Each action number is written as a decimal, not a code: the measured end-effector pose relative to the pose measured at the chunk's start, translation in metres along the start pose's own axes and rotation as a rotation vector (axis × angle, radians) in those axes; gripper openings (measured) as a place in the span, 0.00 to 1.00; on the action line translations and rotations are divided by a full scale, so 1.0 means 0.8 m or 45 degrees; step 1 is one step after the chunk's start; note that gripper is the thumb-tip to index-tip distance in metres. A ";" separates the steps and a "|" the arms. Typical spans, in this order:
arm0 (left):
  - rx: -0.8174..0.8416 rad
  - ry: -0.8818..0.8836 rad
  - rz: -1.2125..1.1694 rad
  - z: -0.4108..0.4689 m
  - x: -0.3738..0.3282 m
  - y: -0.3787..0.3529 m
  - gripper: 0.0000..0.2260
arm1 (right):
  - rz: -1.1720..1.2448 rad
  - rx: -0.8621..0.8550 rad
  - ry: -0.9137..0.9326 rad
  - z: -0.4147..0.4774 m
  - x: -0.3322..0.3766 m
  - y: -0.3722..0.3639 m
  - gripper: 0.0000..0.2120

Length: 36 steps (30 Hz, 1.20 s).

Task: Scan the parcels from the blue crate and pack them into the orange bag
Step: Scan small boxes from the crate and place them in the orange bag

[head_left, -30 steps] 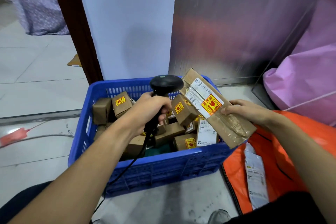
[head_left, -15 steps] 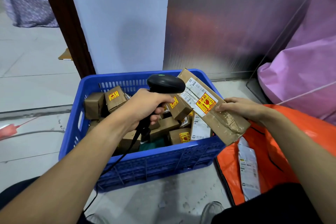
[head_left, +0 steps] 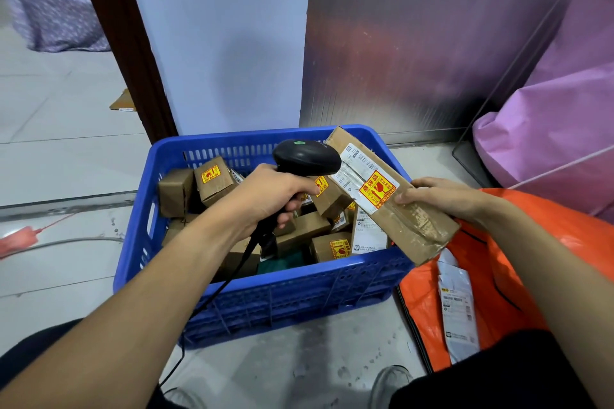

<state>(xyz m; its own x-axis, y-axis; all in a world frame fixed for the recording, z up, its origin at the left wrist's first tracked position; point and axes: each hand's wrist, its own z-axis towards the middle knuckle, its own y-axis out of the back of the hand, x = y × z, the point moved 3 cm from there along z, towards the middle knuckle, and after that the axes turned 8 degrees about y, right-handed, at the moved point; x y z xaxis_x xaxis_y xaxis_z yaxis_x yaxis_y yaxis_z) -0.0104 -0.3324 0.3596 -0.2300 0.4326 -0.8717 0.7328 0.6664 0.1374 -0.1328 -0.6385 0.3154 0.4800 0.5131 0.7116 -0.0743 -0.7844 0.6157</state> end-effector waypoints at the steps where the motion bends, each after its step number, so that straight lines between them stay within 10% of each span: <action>1: 0.001 0.000 0.000 0.001 0.001 0.000 0.07 | 0.000 0.002 -0.002 -0.001 0.000 0.000 0.30; 22: -0.046 -0.204 0.101 0.006 -0.001 -0.005 0.08 | 0.114 -0.006 -0.040 -0.022 0.010 -0.004 0.30; 36: 0.041 -0.334 0.107 0.009 -0.004 -0.130 0.06 | 0.628 -0.624 0.100 -0.165 -0.055 0.043 0.47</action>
<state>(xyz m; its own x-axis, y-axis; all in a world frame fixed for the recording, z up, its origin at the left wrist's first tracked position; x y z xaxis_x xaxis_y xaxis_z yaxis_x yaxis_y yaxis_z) -0.0809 -0.4076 0.3448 0.0026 0.3106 -0.9505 0.7633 0.6134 0.2026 -0.2721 -0.6421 0.3497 0.2257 0.1756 0.9582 -0.6621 -0.6939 0.2831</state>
